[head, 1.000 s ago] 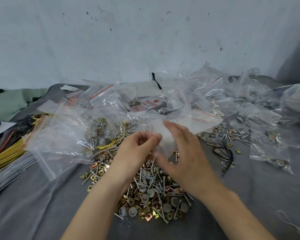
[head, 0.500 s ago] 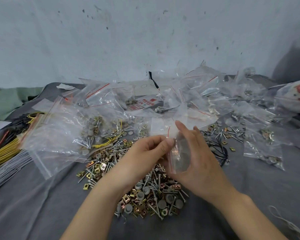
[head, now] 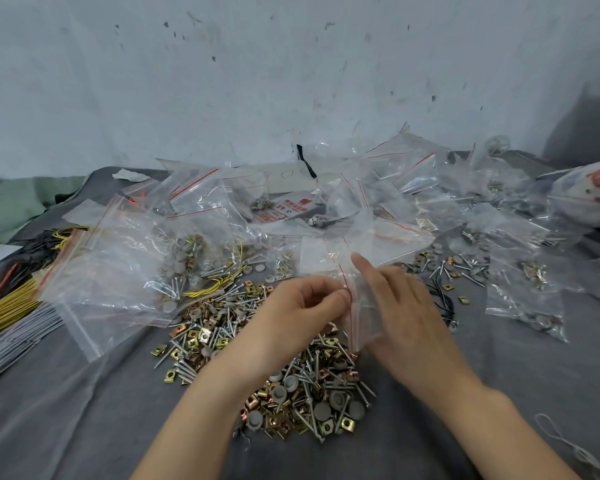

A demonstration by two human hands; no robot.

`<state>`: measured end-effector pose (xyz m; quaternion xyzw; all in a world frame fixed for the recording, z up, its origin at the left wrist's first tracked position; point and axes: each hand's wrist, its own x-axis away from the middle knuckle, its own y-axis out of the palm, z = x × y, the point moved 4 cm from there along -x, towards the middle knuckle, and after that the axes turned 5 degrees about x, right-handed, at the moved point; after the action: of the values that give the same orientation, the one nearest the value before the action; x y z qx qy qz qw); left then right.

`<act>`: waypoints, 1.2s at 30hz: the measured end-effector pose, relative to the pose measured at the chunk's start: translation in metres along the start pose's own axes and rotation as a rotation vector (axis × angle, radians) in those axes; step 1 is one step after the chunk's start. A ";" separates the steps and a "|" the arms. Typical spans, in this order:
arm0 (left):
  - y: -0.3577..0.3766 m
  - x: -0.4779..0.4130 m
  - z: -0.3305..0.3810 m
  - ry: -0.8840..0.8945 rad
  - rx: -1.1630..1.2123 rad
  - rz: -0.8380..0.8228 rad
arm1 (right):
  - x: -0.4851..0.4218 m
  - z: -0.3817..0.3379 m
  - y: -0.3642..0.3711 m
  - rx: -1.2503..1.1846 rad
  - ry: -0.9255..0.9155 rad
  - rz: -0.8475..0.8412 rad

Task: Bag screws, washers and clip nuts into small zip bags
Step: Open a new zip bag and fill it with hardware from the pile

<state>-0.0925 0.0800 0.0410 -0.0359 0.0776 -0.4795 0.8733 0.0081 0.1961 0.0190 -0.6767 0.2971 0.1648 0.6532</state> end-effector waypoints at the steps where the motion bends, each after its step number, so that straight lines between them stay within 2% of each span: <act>1: 0.000 0.000 0.000 -0.006 0.001 0.003 | -0.001 0.000 0.000 0.003 0.016 -0.011; 8: 0.003 -0.002 -0.005 -0.041 0.095 0.079 | -0.001 -0.001 -0.002 0.088 -0.031 -0.022; 10: -0.003 -0.002 -0.004 0.021 -0.029 0.188 | -0.001 0.003 -0.001 0.124 -0.020 -0.012; 12: -0.011 -0.001 -0.004 0.091 -0.282 0.310 | -0.001 0.010 -0.001 0.147 0.037 0.013; 15: -0.017 0.002 -0.004 0.141 -0.440 0.374 | -0.001 0.020 -0.002 0.207 0.092 0.058; 18: -0.020 0.004 -0.003 0.155 -0.444 0.380 | 0.001 0.034 0.000 0.243 0.167 0.029; 21: -0.020 0.003 -0.005 0.129 -0.399 0.358 | 0.005 0.043 0.006 0.214 0.218 -0.072; 27: -0.010 -0.003 -0.013 0.074 -0.247 0.288 | 0.007 0.015 0.016 0.044 0.065 -0.197; 33: -0.007 -0.009 -0.018 0.065 -0.201 0.252 | 0.004 -0.001 0.008 -0.116 0.054 -0.076; 36: -0.006 -0.010 -0.019 0.066 -0.205 0.206 | 0.003 -0.001 0.009 -0.168 0.025 -0.088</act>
<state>-0.1055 0.0855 0.0244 -0.1010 0.1580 -0.3778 0.9067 0.0052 0.1948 0.0103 -0.7436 0.2603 0.1516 0.5969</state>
